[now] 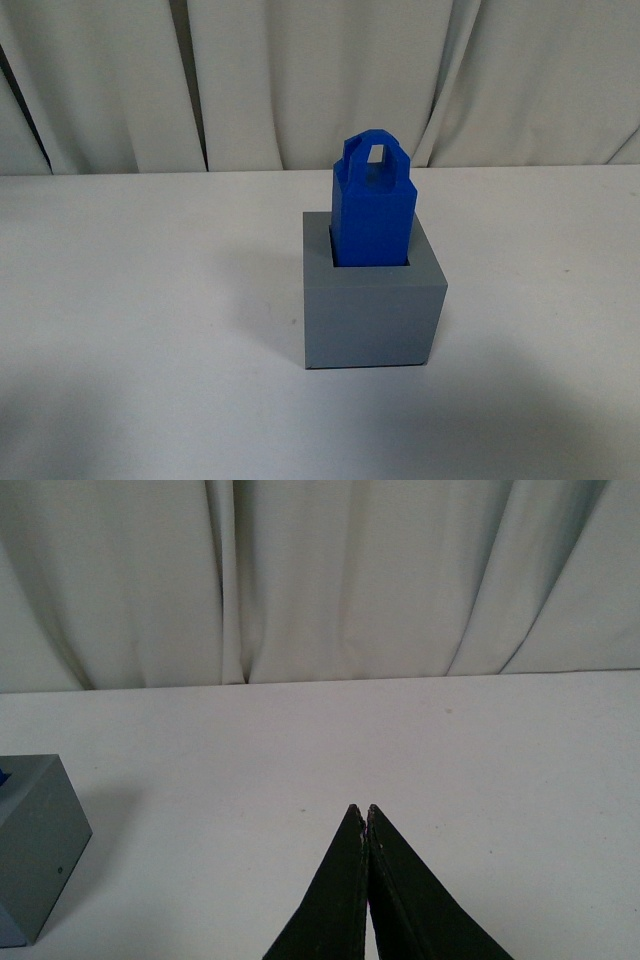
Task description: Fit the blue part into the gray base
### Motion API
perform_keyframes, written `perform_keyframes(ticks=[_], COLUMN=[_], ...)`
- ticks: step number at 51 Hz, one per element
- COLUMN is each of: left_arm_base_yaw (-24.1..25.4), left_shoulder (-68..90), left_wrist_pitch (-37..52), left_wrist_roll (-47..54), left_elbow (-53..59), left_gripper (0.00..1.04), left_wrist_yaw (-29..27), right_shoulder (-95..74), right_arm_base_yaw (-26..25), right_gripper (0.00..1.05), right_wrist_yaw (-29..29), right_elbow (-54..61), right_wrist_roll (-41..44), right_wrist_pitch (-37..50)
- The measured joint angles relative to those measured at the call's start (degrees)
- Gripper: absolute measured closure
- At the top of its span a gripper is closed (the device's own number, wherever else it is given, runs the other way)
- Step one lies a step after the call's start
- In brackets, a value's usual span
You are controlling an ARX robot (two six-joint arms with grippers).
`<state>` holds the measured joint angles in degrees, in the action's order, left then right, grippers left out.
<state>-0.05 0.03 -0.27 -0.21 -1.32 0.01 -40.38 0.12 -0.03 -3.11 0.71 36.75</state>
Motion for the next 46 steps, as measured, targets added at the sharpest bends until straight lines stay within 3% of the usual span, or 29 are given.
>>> perform_keyframes(ticks=[5,46], left_arm_base_yaw=[0.0,0.0], left_shoulder=[0.0,0.0], left_wrist_pitch=[0.0,0.0], left_wrist_roll=[-0.02,-0.02], left_elbow=[0.0,0.0], left_gripper=[0.06,0.06], left_wrist_yaw=[0.0,0.0], right_shoulder=[0.94,23.54], right_arm_base_yaw=[0.0,0.0], right_gripper=[1.02,1.02], right_wrist_yaw=[0.02,-0.02], right_elbow=[2.01,2.82], right_wrist_roll=[-0.02,-0.07], right_wrist_pitch=[1.75,-19.71])
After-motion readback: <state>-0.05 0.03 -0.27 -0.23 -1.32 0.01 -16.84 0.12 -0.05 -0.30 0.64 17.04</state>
